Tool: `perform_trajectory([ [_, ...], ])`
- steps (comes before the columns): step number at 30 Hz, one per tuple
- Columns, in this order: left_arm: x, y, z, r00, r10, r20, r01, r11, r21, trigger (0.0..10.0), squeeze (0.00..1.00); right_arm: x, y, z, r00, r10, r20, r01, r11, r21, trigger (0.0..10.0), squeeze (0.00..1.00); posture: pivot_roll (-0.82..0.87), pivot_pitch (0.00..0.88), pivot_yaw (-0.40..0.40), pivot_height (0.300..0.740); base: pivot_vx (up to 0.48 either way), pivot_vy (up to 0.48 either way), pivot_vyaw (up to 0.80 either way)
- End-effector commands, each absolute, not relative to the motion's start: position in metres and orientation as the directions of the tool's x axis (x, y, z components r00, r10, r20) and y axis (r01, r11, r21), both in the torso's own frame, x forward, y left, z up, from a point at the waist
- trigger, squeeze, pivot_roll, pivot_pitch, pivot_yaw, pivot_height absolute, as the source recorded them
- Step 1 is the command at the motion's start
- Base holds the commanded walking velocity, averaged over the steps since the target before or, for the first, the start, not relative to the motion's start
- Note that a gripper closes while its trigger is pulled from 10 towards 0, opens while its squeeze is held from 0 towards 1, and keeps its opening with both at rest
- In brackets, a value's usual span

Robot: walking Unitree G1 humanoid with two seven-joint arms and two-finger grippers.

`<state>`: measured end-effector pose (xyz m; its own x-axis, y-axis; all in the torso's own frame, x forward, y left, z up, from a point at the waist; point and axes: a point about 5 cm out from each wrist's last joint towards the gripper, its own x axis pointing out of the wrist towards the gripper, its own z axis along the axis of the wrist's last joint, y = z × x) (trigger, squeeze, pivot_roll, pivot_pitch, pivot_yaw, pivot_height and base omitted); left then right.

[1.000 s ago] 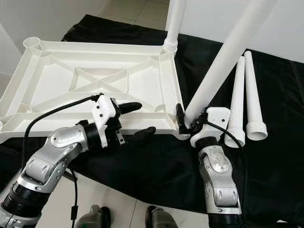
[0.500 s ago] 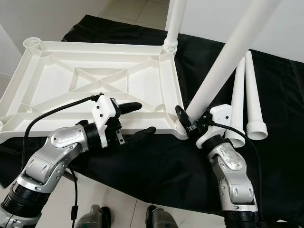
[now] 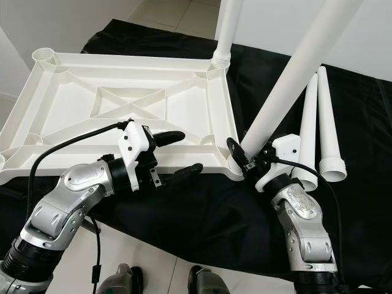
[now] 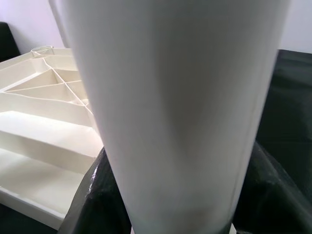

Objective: Building children table

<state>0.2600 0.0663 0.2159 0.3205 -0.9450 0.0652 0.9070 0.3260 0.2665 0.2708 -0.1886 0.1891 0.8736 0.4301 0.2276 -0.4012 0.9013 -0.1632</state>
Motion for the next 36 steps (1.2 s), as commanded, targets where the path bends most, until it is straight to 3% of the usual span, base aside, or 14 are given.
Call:
perform_trajectory([
  [1,0.255,0.063,0.215,0.299,-0.952,0.064,0.917,0.305,0.258,10.0,0.0,0.269,-0.192,0.171,0.903,0.402,0.151,-0.387,0.914,-0.119,10.0,0.0,0.04,0.203,-0.026,0.74,0.0,0.0,0.0],
  [13,0.253,0.062,0.213,0.294,-0.954,0.064,0.921,0.301,0.249,10.0,0.0,0.271,-0.188,0.169,0.944,0.291,0.157,-0.282,0.956,-0.081,10.0,0.0,0.04,0.2,-0.03,0.74,0.0,0.0,0.0],
  [26,0.251,0.06,0.212,0.286,-0.956,0.064,0.926,0.293,0.238,10.0,0.0,0.268,-0.169,0.166,0.985,0.023,0.169,-0.026,1.0,0.014,10.0,0.0,0.04,0.189,-0.045,0.74,0.0,0.0,0.0],
  [29,0.251,0.06,0.212,0.286,-0.956,0.064,0.926,0.293,0.238,10.0,0.0,0.268,-0.169,0.166,0.985,0.023,0.169,-0.026,1.0,0.014,10.0,0.0,0.04,0.189,-0.045,0.74,0.0,0.0,0.0],
  [30,0.25,0.06,0.211,0.285,-0.956,0.066,0.927,0.292,0.234,10.0,0.0,0.267,-0.167,0.161,0.981,-0.139,0.139,0.136,0.99,0.032,10.0,0.0,0.05,0.193,-0.053,0.74,0.0,0.0,0.0],
  [36,0.248,0.058,0.211,0.284,-0.956,0.07,0.929,0.293,0.226,10.0,0.0,0.264,-0.163,0.157,0.95,-0.293,0.111,0.291,0.956,0.031,10.0,0.0,0.05,0.194,-0.055,0.74,0.0,0.0,0.0],
])
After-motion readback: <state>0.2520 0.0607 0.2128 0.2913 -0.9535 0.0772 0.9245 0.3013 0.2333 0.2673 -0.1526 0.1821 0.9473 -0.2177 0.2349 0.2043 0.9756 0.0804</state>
